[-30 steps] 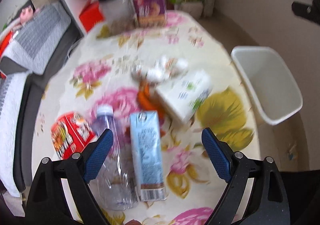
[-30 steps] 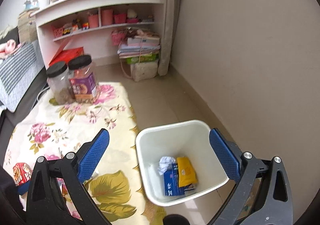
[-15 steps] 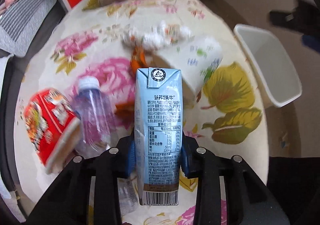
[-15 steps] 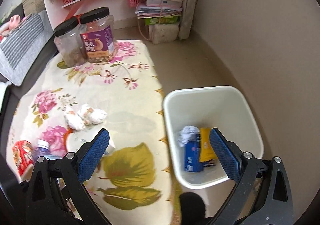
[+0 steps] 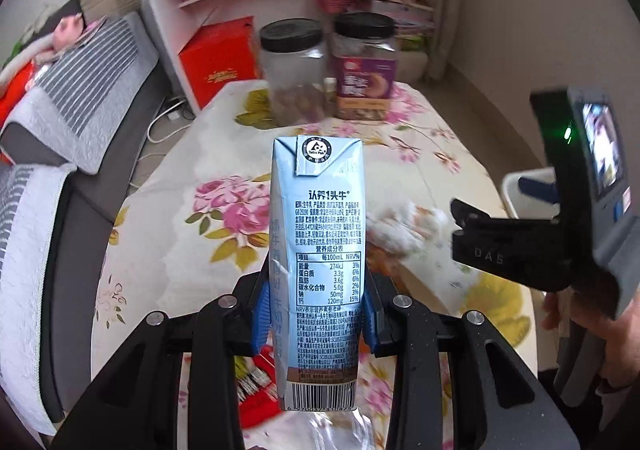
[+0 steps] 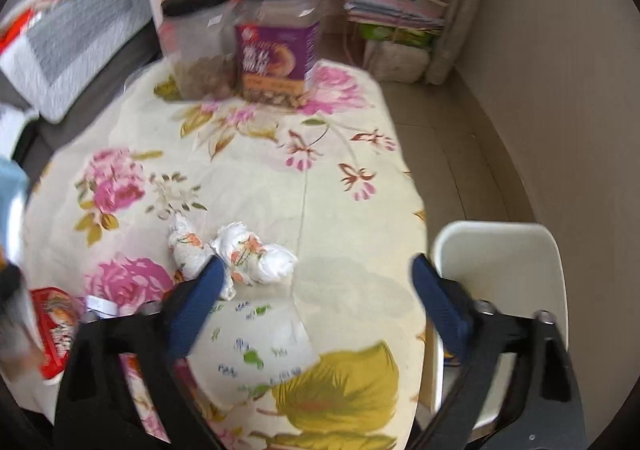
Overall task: Collect trash
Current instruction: 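Grasp the milk carton with left tool while right tool grasps crumpled tissue, then lift the tissue with the right tool while left tool regrips the milk carton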
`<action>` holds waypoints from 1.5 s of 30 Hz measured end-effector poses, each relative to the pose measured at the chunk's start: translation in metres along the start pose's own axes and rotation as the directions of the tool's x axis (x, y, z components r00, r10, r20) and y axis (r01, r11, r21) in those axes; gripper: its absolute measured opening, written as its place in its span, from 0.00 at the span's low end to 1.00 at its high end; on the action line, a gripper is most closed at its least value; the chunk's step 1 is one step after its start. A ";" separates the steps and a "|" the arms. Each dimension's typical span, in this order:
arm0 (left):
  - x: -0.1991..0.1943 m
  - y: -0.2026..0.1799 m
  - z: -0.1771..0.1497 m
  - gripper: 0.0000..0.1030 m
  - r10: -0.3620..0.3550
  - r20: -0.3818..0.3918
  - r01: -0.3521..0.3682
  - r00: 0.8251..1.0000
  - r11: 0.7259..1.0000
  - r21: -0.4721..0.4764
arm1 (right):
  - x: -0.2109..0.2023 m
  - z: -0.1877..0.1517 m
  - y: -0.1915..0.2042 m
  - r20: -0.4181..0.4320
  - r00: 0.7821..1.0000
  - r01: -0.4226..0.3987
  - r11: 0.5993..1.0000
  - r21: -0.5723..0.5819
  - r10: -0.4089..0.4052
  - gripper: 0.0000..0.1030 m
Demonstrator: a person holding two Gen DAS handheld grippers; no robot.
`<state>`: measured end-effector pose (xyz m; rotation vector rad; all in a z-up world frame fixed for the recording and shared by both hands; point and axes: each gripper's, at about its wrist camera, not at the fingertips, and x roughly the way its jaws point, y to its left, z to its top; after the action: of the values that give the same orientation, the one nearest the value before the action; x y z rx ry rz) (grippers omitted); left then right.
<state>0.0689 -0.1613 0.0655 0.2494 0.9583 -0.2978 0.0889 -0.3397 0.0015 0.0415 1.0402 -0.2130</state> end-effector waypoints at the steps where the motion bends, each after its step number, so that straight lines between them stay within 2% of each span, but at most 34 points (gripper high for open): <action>1: 0.007 0.008 0.001 0.34 -0.010 -0.008 0.010 1.000 1.000 -0.024 | 0.008 0.003 0.002 -0.022 1.000 -0.001 1.000 -0.013 0.001 0.76; 6: 0.035 0.027 0.001 0.34 -0.046 -0.073 0.040 0.996 0.996 -0.083 | 0.041 0.009 0.009 -0.123 0.990 -0.066 0.997 -0.030 0.061 0.75; 11: 0.047 0.036 0.004 0.34 -0.060 -0.086 0.052 0.994 0.994 -0.097 | 0.071 0.003 0.021 -0.230 0.966 -0.131 0.991 -0.030 0.121 0.72; 15: 0.054 0.040 0.005 0.34 -0.069 -0.096 0.059 0.993 0.993 -0.106 | 0.085 0.001 0.021 -0.270 0.945 -0.184 0.983 0.020 0.183 0.71; 16: 0.055 0.040 0.005 0.34 -0.068 -0.097 0.058 0.993 0.993 -0.105 | 0.085 0.001 0.022 -0.266 0.946 -0.185 0.983 0.020 0.183 0.70; 18: 0.057 0.040 0.004 0.34 -0.063 -0.097 0.053 0.993 0.994 -0.100 | 0.083 0.002 0.025 -0.252 0.950 -0.191 0.982 0.008 0.187 0.58; 19: 0.058 0.040 0.004 0.34 -0.059 -0.098 0.049 0.993 0.994 -0.098 | 0.081 0.003 0.027 -0.248 0.948 -0.205 0.979 0.007 0.200 0.44; 21: 0.061 0.040 0.004 0.34 -0.055 -0.101 0.045 0.993 0.994 -0.100 | 0.077 0.004 0.030 -0.239 0.950 -0.207 0.978 0.008 0.203 0.40; 26: 0.058 0.044 0.009 0.34 -0.051 -0.071 0.042 0.996 0.991 -0.126 | 0.056 0.013 0.034 -0.156 0.966 -0.206 0.978 0.012 0.206 0.38; 33: 0.048 0.053 0.018 0.34 -0.031 0.004 0.031 1.000 0.982 -0.186 | 0.006 0.030 0.034 0.040 0.977 -0.212 0.977 0.010 0.211 0.39; 36: 0.041 0.053 0.022 0.34 -0.001 0.052 0.012 0.999 0.979 -0.203 | -0.009 0.032 0.033 0.124 0.972 -0.202 0.979 0.007 0.200 0.39; 41: 0.030 0.050 0.026 0.34 0.048 0.118 -0.021 0.992 0.976 -0.216 | -0.040 0.033 0.033 0.267 0.951 -0.160 0.987 -0.009 0.157 0.39; 45: 0.024 0.045 0.027 0.34 0.091 0.160 -0.055 0.983 0.974 -0.220 | -0.056 0.030 0.031 0.336 0.933 -0.136 0.991 -0.014 0.132 0.40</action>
<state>0.1187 -0.1321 0.0638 0.0593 0.8037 -0.1428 0.0935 -0.3045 0.0623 0.0815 0.6915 -0.0954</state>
